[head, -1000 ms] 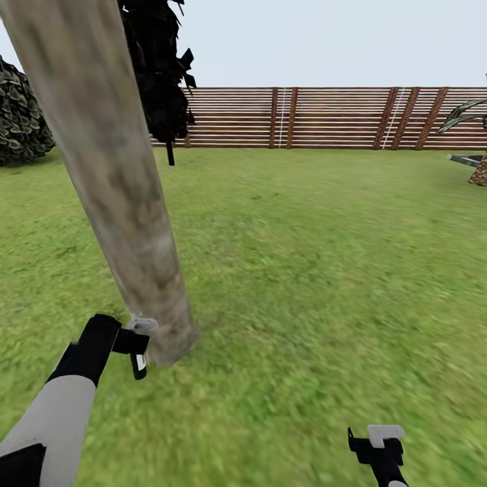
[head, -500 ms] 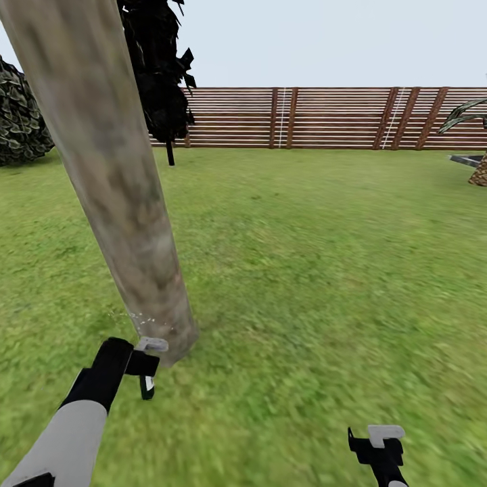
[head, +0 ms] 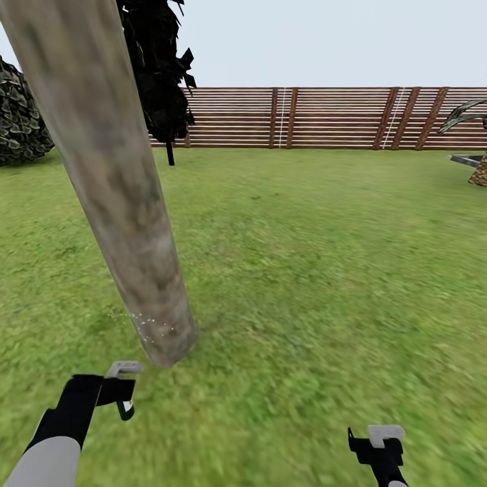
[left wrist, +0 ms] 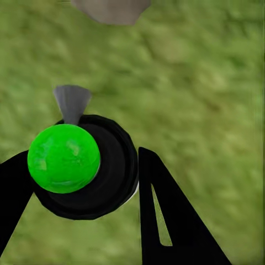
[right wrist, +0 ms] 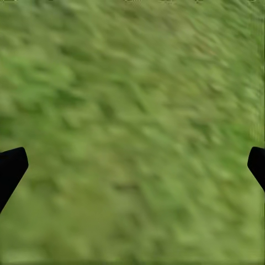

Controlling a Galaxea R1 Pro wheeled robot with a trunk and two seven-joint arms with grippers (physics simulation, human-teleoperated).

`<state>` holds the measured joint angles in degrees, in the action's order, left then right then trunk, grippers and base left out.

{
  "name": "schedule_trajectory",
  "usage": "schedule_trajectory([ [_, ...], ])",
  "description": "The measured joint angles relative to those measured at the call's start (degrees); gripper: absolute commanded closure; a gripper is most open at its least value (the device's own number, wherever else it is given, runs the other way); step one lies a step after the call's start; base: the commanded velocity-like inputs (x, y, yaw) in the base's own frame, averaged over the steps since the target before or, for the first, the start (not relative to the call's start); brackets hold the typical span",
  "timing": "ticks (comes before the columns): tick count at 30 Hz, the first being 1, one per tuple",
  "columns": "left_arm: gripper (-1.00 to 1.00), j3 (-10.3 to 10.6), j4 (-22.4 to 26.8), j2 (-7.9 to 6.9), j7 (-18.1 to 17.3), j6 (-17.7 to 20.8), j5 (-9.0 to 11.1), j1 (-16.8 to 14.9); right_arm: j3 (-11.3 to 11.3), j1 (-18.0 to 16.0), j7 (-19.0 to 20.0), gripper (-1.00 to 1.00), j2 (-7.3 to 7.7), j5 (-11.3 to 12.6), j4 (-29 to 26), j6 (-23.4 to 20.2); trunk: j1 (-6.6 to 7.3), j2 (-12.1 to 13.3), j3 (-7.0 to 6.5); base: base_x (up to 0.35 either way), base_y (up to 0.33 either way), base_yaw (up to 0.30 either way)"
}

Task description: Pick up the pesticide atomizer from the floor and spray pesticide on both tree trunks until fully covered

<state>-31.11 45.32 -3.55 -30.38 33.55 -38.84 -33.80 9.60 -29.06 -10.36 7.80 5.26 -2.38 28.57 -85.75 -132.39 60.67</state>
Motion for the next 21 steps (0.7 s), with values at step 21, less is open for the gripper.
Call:
schedule_trajectory([
  [21, 1.0, 7.75, 10.35, -2.12, -4.38, 3.19, 1.09, -3.93, 0.08, 0.0, 0.02, -1.0, -0.21, 0.0, -0.03, -0.02, -0.04, 0.0, -0.01, -0.132, 0.094, 0.0],
])
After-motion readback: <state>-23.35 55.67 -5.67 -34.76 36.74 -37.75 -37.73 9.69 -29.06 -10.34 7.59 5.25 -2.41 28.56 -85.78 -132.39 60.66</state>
